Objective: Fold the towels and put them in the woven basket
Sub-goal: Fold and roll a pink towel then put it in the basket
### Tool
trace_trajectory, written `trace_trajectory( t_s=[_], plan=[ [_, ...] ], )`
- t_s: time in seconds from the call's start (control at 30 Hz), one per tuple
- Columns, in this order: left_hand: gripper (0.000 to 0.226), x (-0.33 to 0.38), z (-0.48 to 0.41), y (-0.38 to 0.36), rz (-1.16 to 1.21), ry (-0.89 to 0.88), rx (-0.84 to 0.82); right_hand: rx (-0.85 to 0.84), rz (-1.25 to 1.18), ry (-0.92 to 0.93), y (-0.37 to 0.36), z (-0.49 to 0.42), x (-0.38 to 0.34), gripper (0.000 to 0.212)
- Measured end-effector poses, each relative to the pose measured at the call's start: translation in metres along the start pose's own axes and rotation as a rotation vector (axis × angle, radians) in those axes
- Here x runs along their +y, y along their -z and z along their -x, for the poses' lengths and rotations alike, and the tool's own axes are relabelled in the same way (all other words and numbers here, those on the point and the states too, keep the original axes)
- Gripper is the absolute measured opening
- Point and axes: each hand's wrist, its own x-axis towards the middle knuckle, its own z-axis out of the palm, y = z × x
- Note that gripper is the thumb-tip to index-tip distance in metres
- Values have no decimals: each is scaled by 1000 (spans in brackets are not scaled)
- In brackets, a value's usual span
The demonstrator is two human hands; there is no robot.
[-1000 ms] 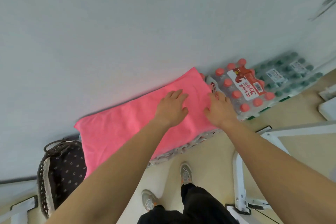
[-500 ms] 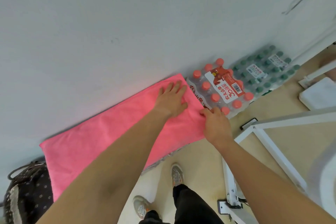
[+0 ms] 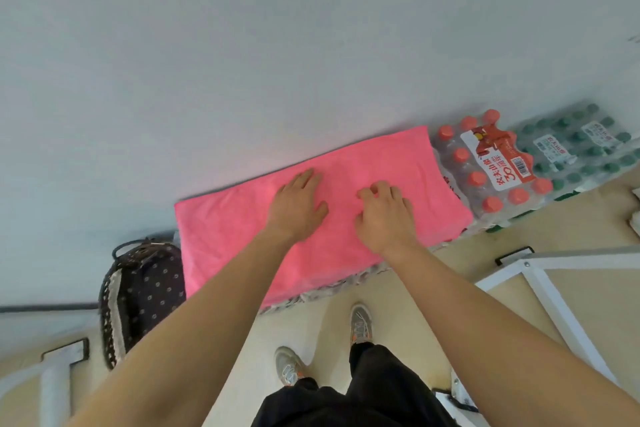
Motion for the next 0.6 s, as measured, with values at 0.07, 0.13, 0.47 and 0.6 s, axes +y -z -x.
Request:
trace_trajectory(
  t_s=[0.07, 0.13, 0.47, 0.6],
  plan=[
    [66, -44, 34, 10, 27, 121, 47, -40, -6, 103, -11, 5, -45, 42],
    [64, -84, 65, 18, 44, 246, 80, -71, -12, 194, -23, 13, -86, 42],
    [47, -196, 134, 28, 323, 569, 196, -151, -11, 382, -84, 68, -217, 37],
    [50, -209, 130, 27, 643, 682, 163, -151, -27, 412, -103, 89, -243, 32]
  ],
)
